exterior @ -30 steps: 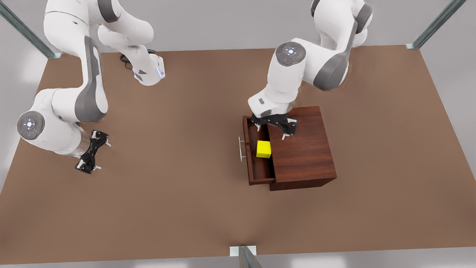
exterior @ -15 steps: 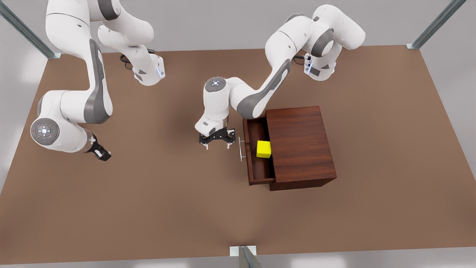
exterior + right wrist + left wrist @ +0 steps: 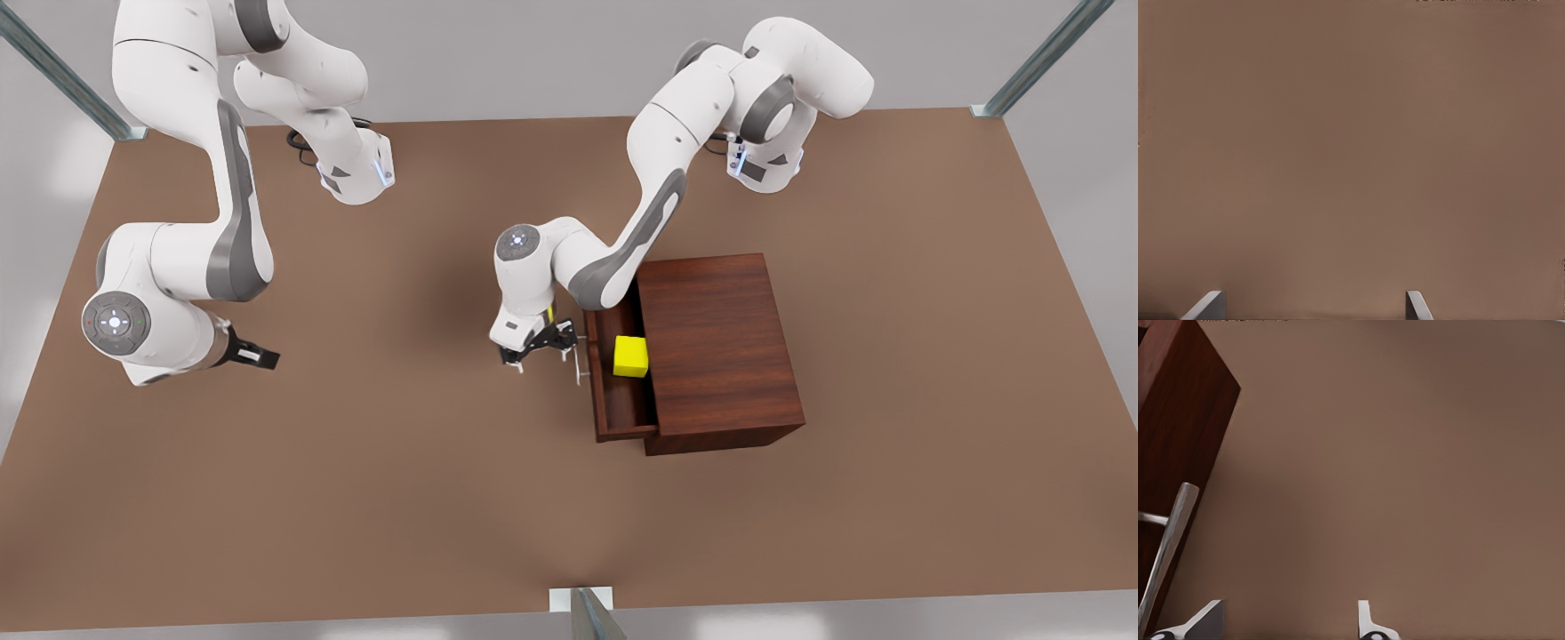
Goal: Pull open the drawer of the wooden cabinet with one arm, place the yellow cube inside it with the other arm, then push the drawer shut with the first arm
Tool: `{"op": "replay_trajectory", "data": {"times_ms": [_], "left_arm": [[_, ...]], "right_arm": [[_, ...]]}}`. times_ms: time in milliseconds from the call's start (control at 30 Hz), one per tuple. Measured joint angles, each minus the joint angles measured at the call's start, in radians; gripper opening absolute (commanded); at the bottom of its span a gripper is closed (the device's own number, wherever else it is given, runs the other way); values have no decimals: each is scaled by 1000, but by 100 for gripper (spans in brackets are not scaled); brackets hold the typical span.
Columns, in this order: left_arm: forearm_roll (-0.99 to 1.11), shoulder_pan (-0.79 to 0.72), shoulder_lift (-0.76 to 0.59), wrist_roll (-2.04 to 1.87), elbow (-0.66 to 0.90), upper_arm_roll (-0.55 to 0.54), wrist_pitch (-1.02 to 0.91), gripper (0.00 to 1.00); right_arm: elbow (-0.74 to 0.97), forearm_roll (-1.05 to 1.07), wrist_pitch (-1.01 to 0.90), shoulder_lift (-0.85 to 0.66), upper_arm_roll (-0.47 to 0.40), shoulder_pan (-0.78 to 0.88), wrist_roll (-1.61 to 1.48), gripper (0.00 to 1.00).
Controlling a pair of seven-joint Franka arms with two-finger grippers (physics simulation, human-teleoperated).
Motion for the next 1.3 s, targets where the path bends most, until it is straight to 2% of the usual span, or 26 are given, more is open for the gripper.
{"op": "replay_trajectory", "data": {"times_ms": [633,1233,1300], "left_arm": [[21,20,-90,50,-125,44,-134,100],[17,22,-114,129,-121,83,-245,100],[-29,70,-212,141,-97,97,-266,100]], "right_arm": [[5,2,0,4,0,-1,-215,100],[6,1,-1,6,0,-2,-286,100],[6,1,-1,6,0,-2,-291,100]]}}
